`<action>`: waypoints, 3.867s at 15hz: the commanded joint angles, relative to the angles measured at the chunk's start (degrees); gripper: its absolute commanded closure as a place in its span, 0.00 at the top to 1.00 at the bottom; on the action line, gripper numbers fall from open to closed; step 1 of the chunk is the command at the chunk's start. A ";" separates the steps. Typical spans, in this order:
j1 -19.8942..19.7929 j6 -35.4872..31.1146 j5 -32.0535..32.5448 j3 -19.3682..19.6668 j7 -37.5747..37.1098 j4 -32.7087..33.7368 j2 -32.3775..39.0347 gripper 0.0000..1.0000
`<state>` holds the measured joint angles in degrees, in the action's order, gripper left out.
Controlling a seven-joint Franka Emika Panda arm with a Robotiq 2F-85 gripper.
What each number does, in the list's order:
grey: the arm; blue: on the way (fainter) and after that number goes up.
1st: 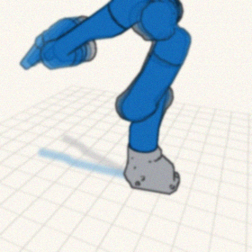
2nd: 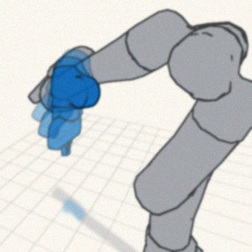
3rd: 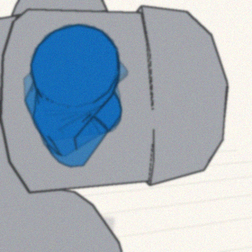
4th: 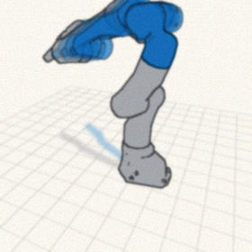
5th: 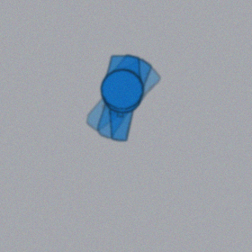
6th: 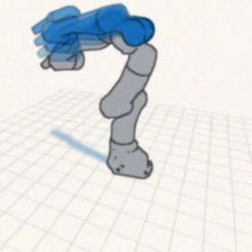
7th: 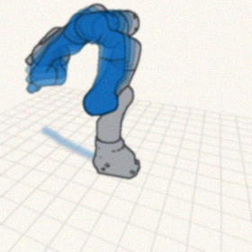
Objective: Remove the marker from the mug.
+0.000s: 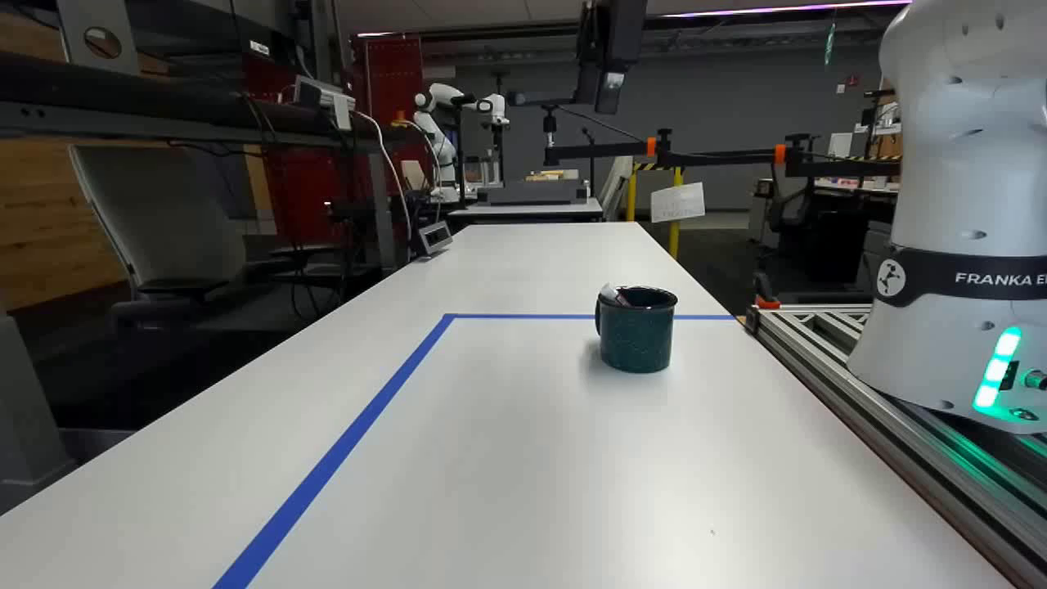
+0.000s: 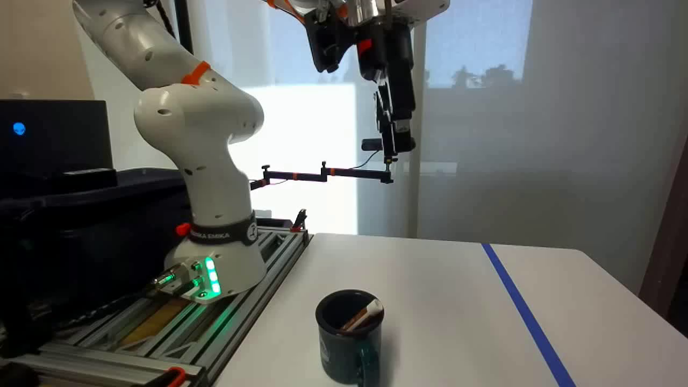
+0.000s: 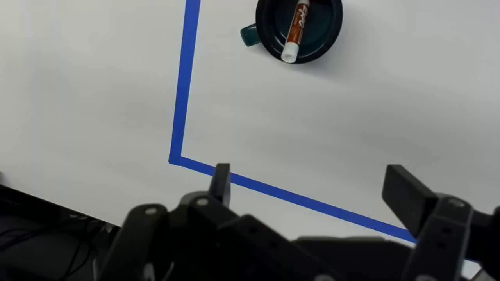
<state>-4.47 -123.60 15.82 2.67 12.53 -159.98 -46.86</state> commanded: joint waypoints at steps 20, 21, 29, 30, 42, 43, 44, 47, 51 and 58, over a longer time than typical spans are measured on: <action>-4.25 -16.09 2.35 1.00 -4.40 0.30 22.43 1.00; -4.50 -16.39 2.50 1.00 -4.39 0.46 23.44 1.00; -6.47 -10.38 9.37 0.08 -8.21 0.95 30.07 1.00; -6.25 -9.94 9.61 0.32 -8.26 0.95 30.95 1.00; -5.12 -12.18 6.85 2.42 -6.70 1.18 38.38 1.00; -5.07 -12.79 6.71 2.56 -6.62 1.24 38.95 1.00; -5.13 -14.23 7.03 2.64 -7.26 1.46 39.62 1.00; -4.86 -17.88 5.89 3.11 -6.23 2.33 40.80 1.00; -4.46 -19.72 4.02 3.27 -5.51 3.03 41.82 0.75; -4.30 -19.08 3.13 3.06 -6.57 3.48 42.74 0.73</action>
<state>-9.62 -142.77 20.11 5.22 5.83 -157.28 -4.75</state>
